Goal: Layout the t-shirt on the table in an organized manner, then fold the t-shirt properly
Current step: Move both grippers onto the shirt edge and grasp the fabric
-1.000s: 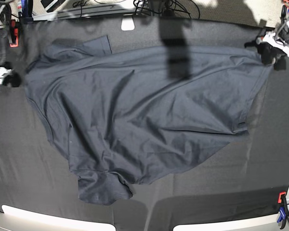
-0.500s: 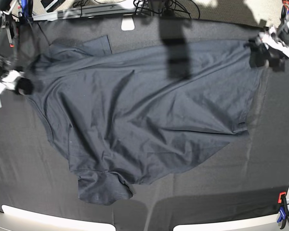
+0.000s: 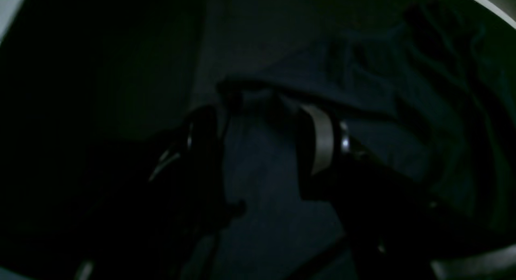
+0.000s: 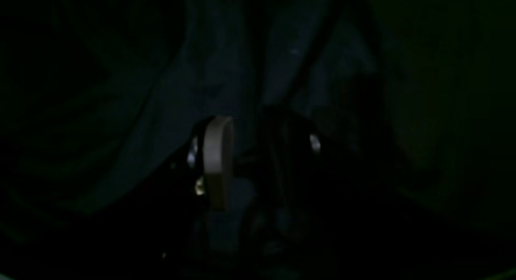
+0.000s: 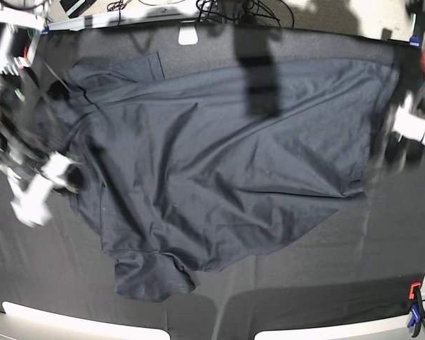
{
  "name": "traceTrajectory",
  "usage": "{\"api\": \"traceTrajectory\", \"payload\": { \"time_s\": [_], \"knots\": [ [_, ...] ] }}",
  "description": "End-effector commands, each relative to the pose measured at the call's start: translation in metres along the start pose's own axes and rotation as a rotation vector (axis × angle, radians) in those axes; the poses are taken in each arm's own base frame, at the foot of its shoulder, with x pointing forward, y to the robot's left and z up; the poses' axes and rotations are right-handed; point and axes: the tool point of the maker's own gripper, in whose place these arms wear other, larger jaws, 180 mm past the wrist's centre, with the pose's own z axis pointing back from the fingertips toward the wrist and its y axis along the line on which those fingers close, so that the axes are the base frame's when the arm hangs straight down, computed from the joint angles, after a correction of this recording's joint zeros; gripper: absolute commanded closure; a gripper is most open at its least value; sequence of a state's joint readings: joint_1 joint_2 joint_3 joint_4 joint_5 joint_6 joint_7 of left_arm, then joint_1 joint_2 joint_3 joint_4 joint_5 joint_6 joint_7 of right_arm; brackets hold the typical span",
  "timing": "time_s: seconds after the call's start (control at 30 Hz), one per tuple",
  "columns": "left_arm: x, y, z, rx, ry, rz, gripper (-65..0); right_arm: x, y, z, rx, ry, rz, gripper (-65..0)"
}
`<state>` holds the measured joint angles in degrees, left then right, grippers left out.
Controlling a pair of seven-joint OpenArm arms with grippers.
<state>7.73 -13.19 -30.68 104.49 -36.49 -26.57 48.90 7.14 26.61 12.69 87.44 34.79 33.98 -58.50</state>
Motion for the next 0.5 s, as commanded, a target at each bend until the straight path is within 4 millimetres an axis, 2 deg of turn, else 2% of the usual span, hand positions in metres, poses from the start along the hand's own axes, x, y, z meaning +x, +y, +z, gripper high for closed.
{"api": "traceTrajectory", "payload": {
  "time_s": [0.0, 0.13, 0.23, 0.37, 0.47],
  "knots": [
    [0.012, -0.005, -0.011, -0.022, -0.033, -0.015, -29.2, 0.018, 0.001, 0.001, -0.009, -0.039, 0.026, -22.6],
    [0.005, -0.024, -0.065, -0.082, 0.023, -0.038, -29.2, 0.019, 0.026, -0.018, 0.015, -0.030, 0.046, -22.6],
    [0.008, -0.034, -0.103, -0.105, 0.055, -0.072, -29.2, 0.015, 0.037, -0.028, 0.016, -0.013, 0.042, -22.6],
    [0.014, -0.037, -0.147, -0.109, 0.106, -0.100, -29.2, 0.010, 0.049, -0.035, 0.035, 0.010, 0.031, -22.6],
    [0.010, -0.035, -0.173, -0.099, 0.165, -0.110, -29.2, 0.008, 0.054, -0.037, 0.045, 0.016, 0.025, -22.6]
  ]
}}
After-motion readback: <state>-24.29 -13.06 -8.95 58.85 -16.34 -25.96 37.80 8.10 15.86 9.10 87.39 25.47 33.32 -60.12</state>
